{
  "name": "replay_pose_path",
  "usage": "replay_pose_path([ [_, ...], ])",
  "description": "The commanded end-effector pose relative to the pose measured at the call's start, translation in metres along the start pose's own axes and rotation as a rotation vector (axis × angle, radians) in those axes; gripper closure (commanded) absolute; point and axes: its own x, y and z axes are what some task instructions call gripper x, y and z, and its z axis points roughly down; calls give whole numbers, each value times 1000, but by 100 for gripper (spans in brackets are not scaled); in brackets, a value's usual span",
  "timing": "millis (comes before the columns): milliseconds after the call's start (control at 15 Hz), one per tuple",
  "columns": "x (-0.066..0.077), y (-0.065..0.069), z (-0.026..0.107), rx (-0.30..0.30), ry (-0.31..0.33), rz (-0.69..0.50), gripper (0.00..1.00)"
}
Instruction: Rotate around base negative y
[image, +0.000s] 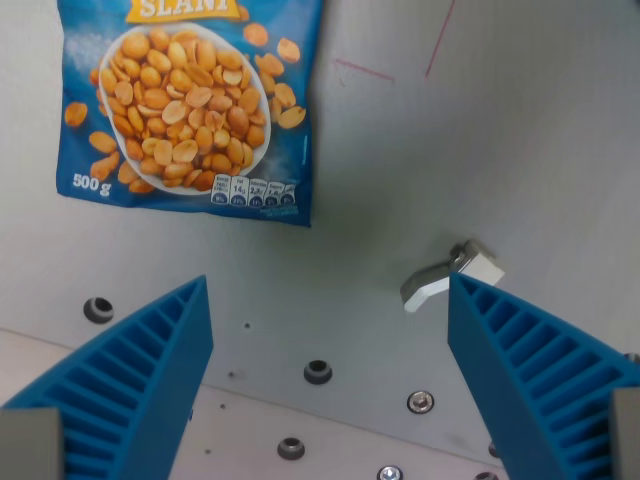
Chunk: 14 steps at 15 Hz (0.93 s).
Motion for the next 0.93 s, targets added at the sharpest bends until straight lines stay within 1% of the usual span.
replay_pose_path([
  [67,-9,-4,2,-71,196,1,0],
  [933,-9,-4,2,-132,358,2,0],
])
